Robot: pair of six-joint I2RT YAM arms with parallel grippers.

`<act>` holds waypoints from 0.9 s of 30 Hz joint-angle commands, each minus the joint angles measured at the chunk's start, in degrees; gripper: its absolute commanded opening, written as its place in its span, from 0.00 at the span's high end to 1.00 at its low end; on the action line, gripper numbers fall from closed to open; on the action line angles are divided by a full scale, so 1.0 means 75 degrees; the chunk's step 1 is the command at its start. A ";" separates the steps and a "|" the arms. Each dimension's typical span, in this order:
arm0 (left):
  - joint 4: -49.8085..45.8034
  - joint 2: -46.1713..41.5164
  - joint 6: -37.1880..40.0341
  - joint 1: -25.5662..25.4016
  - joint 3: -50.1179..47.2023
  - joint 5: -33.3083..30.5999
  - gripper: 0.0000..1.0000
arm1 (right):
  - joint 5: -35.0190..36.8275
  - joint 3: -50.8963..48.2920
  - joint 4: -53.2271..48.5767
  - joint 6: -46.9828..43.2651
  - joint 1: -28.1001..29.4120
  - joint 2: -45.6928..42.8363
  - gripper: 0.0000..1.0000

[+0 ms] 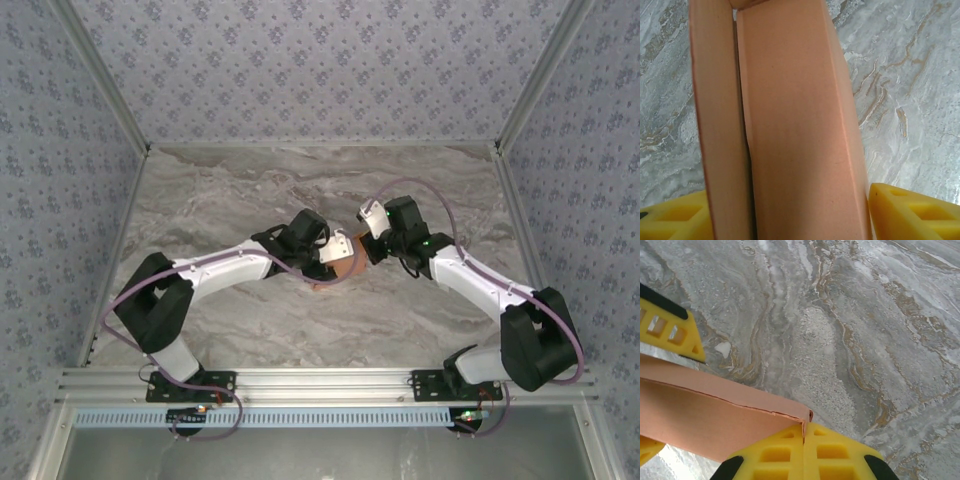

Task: Fold the paper box

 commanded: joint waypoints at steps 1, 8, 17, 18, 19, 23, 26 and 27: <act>0.0286 0.0276 -0.0068 -0.0134 0.0289 -0.0303 0.33 | -0.0228 0.0294 -0.0282 0.0342 0.0407 -0.0099 0.96; 0.0424 0.0258 -0.0212 -0.0171 0.0232 -0.0342 0.29 | -0.0121 0.0268 -0.0184 0.0954 0.0541 -0.0145 0.96; 0.0590 0.0387 -0.0379 -0.0170 0.0257 -0.0345 0.27 | -0.0062 0.0252 -0.0248 0.1482 0.0710 -0.0096 0.96; 0.0576 0.0378 -0.0380 -0.0176 0.0249 -0.0333 0.26 | -0.0072 0.0283 -0.0316 0.1483 0.0707 -0.0118 0.96; 0.0576 0.0376 -0.0388 -0.0177 0.0262 -0.0330 0.26 | -0.0043 0.0302 -0.0386 0.1467 0.0710 -0.0133 0.96; 0.0577 0.0388 -0.0347 -0.0174 0.0258 -0.0296 0.25 | -0.0078 0.0418 -0.0594 0.1476 0.0680 -0.0152 0.96; 0.0576 0.0422 -0.0330 -0.0167 0.0270 -0.0264 0.25 | -0.0101 0.0553 -0.0789 0.1465 0.0661 -0.0137 0.96; 0.0576 0.0434 -0.0332 -0.0175 0.0276 -0.0260 0.25 | -0.0071 0.0616 -0.0880 0.1471 0.0650 -0.0117 0.96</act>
